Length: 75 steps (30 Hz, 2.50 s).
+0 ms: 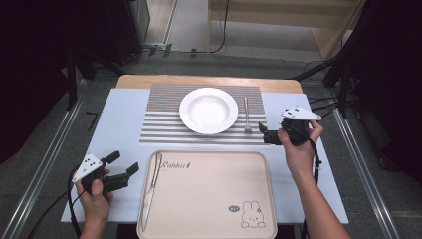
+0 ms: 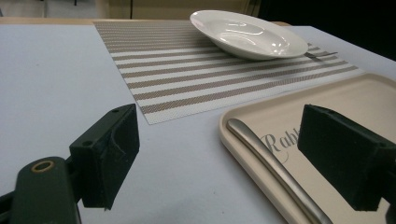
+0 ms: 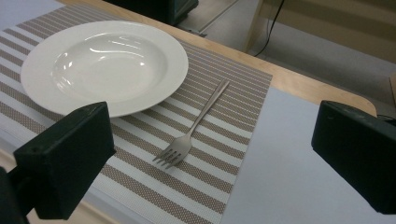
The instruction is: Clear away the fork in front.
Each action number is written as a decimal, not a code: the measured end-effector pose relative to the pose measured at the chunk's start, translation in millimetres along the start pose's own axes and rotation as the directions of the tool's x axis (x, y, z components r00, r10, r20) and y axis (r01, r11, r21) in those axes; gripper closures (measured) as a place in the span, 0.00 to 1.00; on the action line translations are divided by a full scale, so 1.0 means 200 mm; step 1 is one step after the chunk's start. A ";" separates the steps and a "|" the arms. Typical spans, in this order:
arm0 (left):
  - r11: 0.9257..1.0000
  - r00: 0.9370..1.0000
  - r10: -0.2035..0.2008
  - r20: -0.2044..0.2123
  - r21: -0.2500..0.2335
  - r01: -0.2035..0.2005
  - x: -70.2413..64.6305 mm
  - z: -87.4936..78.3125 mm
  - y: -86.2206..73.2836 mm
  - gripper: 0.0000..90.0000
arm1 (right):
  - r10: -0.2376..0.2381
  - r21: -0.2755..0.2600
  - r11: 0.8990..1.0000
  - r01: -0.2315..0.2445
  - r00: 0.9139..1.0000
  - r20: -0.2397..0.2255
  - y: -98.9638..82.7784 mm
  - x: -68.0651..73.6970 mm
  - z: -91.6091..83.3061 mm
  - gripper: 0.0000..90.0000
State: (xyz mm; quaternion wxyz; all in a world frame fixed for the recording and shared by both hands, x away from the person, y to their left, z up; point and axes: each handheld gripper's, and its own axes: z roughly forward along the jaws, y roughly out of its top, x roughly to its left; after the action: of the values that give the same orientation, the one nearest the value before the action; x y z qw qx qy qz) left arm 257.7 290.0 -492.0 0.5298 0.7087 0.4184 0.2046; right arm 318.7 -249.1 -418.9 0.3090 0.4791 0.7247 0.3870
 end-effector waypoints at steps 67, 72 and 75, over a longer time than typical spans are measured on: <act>1.000 1.000 0.004 -0.006 -0.013 -0.004 0.00 -0.01 0.00 0.14 | 0.121 0.429 0.890 -0.153 0.988 0.101 0.20 -0.04 0.78 0.20; 1.000 1.000 0.005 -0.011 -0.011 -0.006 0.00 0.00 0.00 0.14 | 0.111 0.411 0.900 -0.149 0.987 0.115 0.20 -0.03 0.78 0.43; 1.000 1.000 0.008 -0.012 -0.009 -0.008 0.00 0.00 0.00 0.14 | 0.087 0.408 0.904 -0.124 0.990 0.107 0.21 -0.03 0.78 0.51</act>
State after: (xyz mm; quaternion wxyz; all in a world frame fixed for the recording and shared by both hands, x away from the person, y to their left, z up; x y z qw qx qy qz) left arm 256.5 290.0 -492.3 0.5296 0.7069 0.4178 0.2129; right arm 467.6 -202.2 -461.6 0.2103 0.5883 0.7492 0.2197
